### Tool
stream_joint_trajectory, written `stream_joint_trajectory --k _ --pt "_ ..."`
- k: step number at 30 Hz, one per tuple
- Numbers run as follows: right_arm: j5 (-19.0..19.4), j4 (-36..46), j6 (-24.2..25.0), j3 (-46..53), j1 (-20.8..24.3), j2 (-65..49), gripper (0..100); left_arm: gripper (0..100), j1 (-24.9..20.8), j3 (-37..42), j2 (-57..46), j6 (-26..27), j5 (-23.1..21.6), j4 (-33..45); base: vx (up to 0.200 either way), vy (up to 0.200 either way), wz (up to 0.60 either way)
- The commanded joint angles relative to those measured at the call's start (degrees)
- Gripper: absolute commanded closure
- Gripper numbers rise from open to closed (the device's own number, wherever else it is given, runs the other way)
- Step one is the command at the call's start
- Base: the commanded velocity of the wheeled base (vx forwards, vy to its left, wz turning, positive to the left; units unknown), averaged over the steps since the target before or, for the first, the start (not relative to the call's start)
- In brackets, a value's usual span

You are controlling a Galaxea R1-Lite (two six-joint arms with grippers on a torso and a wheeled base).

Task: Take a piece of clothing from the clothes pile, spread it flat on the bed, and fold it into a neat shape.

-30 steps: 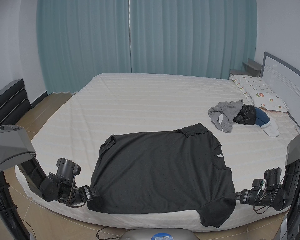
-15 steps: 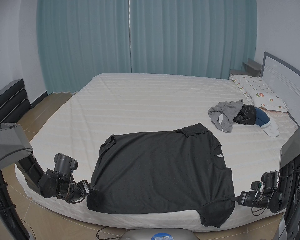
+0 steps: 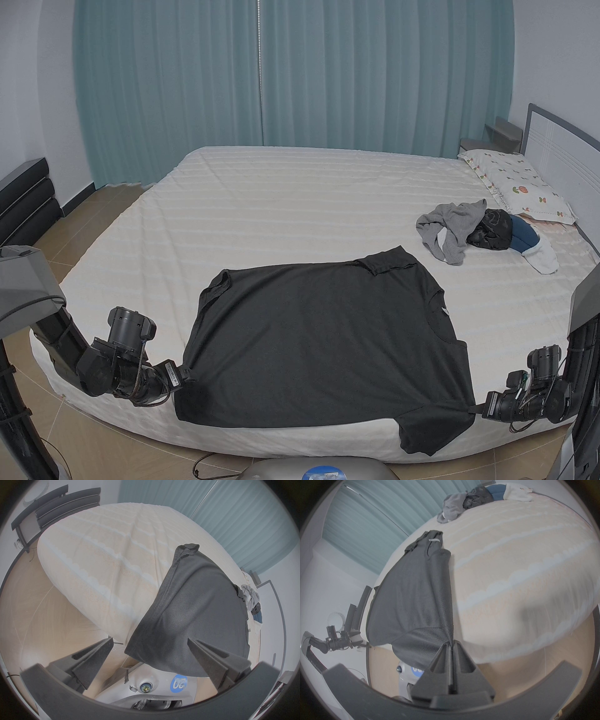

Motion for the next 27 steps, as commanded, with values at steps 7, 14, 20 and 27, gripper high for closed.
stream_joint_trajectory --k 7,14,20,27 --pt "-0.46 2.01 -1.09 1.01 -0.3 -2.67 0 0 0.02 -0.09 -0.19 0.06 -0.02 -0.03 0.0 0.0 0.0" --pt "-0.28 -2.21 -0.38 0.75 -0.03 -5.31 0 0 0.02 -0.88 -3.09 -0.47 -0.11 -0.12 0.0 0.0 0.0" --pt "-0.19 -3.09 1.55 -3.21 2.87 -9.35 0 0 -0.33 -2.46 -3.97 -4.25 -0.2 -0.12 0.0 0.0 0.0" --pt "-0.46 -2.74 12.27 -11.03 9.11 -11.55 0 0 0.11 -4.48 -3.7 -8.29 -0.29 0.67 0.0 0.0 0.0"
